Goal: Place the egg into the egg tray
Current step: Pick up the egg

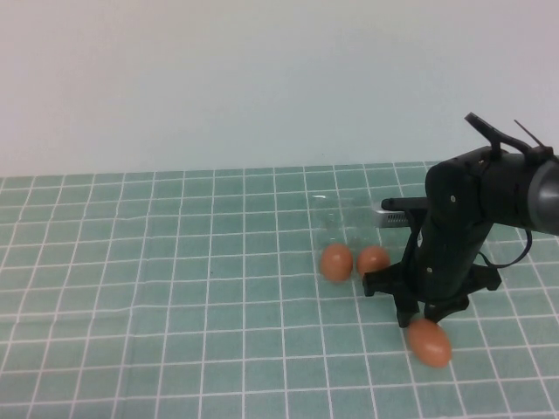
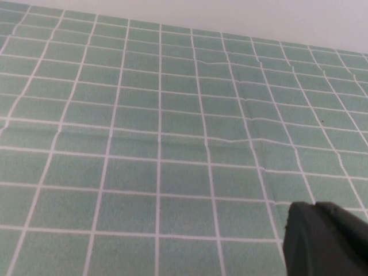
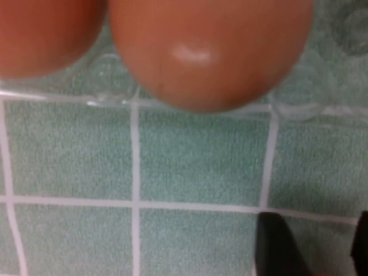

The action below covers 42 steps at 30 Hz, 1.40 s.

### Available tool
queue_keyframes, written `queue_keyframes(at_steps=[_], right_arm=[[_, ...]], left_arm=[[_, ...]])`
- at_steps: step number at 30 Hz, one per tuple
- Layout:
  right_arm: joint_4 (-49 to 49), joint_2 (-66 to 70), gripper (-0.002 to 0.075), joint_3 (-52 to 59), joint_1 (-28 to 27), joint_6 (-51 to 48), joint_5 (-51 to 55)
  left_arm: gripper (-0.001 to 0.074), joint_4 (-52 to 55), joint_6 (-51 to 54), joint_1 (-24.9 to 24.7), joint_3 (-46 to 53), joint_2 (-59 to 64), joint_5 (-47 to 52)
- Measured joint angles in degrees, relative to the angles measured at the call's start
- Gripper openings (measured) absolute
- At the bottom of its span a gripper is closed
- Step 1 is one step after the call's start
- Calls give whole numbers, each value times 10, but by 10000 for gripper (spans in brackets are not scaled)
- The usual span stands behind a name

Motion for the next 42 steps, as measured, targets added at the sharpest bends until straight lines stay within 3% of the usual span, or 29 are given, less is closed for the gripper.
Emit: queue_keyframes(at_steps=[4, 14, 17, 22, 25, 42], right_arm=[[0, 0, 249, 0, 0, -23, -1], [0, 0, 244, 0, 0, -61, 4], [-3, 0, 321, 0, 0, -82, 4], [-3, 0, 545, 0, 0, -113, 2], [-3, 0, 608, -1, 0, -128, 5], [-66, 0, 631, -1, 0, -163, 69]], left_arm=[[-1, 0, 0, 0, 0, 0, 0], [-1, 0, 0, 0, 0, 0, 0], [-1, 0, 0, 0, 0, 0, 0], [-1, 0, 0, 0, 0, 0, 0], [-1, 0, 0, 0, 0, 0, 0], [-1, 0, 0, 0, 0, 0, 0]])
